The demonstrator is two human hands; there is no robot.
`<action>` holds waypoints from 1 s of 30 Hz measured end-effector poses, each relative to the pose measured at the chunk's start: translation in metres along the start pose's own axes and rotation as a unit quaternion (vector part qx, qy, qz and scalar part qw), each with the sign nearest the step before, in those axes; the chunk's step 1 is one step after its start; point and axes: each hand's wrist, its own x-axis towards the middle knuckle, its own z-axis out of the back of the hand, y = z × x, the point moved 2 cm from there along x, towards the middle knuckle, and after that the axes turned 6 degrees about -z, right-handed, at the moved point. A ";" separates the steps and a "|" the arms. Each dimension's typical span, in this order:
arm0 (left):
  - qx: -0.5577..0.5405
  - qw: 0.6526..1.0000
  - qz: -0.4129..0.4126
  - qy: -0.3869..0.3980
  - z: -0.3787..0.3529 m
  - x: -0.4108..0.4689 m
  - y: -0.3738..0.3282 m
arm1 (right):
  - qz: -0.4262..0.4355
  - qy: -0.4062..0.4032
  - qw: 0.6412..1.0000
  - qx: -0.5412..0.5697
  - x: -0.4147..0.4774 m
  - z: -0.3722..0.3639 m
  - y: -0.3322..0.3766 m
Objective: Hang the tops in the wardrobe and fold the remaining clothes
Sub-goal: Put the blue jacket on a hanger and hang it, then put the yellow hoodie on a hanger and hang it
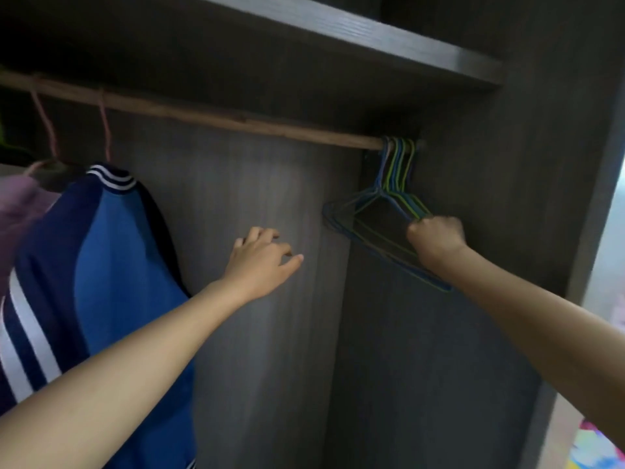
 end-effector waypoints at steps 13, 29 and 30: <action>-0.011 1.000 0.019 -0.010 0.007 0.006 0.014 | -0.042 -0.119 0.986 0.111 -0.002 0.023 -0.016; -0.106 0.983 0.038 -0.144 -0.012 -0.041 0.009 | 0.123 -0.274 0.949 0.100 -0.167 0.027 -0.036; -0.122 0.979 0.017 -0.165 -0.016 -0.053 -0.003 | 0.113 -0.259 0.955 0.090 -0.181 0.025 -0.045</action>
